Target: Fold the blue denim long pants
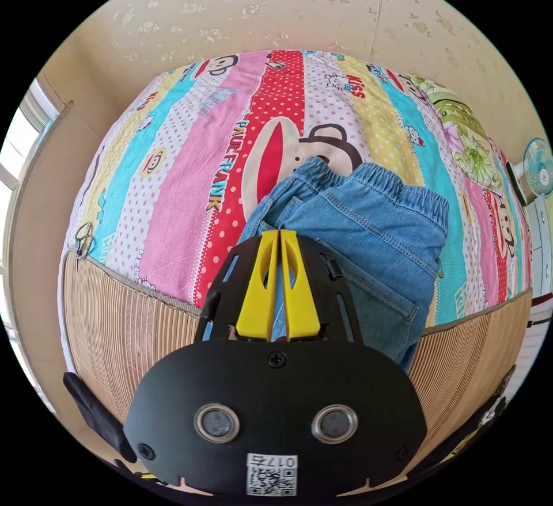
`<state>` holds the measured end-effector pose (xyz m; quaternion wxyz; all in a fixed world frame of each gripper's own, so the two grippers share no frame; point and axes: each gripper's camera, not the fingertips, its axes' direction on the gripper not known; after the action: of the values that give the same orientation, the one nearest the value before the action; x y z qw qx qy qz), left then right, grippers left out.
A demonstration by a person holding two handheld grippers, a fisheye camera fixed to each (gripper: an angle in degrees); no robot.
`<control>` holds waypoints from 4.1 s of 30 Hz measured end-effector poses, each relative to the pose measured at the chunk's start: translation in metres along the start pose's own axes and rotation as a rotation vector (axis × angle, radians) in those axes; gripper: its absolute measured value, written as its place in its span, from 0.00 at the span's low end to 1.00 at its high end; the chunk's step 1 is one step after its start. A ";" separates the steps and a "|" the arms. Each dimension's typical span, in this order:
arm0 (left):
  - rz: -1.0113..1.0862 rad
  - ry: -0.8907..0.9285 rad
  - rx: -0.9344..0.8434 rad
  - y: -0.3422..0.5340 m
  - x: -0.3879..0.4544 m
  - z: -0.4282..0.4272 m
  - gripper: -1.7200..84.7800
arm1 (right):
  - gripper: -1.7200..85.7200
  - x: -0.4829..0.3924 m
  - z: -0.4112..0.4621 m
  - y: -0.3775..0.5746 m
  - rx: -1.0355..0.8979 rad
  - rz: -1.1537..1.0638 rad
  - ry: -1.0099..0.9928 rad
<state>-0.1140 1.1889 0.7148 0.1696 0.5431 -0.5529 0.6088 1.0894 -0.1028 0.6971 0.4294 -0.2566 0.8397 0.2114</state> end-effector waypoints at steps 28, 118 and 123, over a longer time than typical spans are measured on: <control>0.253 -0.465 -0.035 0.045 0.080 -0.008 0.08 | 0.14 0.025 -0.126 0.491 -0.759 -0.132 -0.554; 0.467 0.098 -0.589 -0.207 0.221 0.408 0.04 | 0.06 0.464 -0.096 0.583 -0.471 0.179 -1.209; 0.525 0.165 -0.525 -0.179 0.226 0.386 0.02 | 0.05 0.477 -0.119 0.595 -0.392 0.209 -1.323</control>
<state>0.1340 0.8277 0.9168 0.1849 0.2703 -0.7948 0.5109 0.4137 0.1730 0.4454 0.7740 -0.0646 0.3682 0.5110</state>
